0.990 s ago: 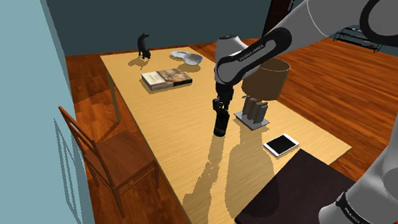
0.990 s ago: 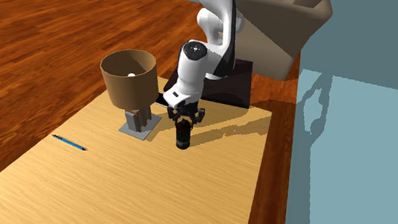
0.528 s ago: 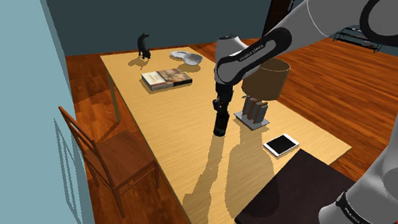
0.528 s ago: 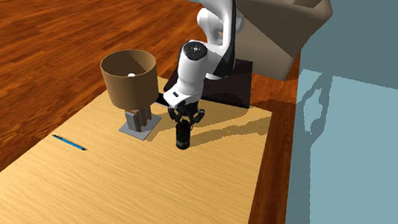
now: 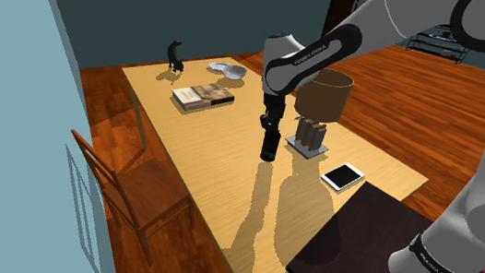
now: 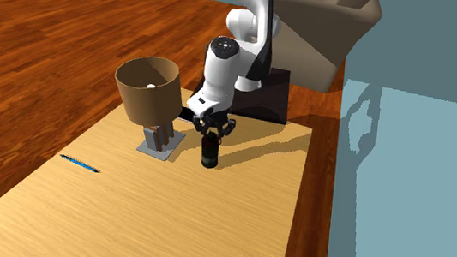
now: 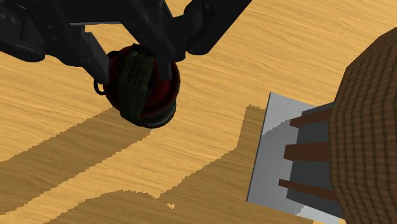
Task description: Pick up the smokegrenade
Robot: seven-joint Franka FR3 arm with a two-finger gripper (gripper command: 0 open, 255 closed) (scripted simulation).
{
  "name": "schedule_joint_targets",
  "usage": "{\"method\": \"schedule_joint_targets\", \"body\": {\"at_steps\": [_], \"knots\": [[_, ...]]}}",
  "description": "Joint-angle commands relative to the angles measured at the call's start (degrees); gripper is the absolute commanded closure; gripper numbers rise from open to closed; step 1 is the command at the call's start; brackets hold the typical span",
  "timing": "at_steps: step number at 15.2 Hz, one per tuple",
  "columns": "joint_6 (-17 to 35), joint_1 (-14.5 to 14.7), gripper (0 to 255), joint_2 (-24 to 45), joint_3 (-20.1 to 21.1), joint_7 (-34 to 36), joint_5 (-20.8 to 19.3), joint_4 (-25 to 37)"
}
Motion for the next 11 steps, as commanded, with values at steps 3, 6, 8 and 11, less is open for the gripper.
{"method": "schedule_joint_targets", "body": {"at_steps": [3,6,8,11], "knots": [[-2.5,0.0,255,-1.7,0.1,-0.4,0.2,0.8],[-4.5,-0.1,255,-3.0,0.1,-0.6,0.4,1.5],[-5.8,-0.1,255,-3.7,0.1,-0.8,0.5,2.1],[-6.6,0.0,255,-4.2,0.1,-0.9,0.6,2.5]]}}
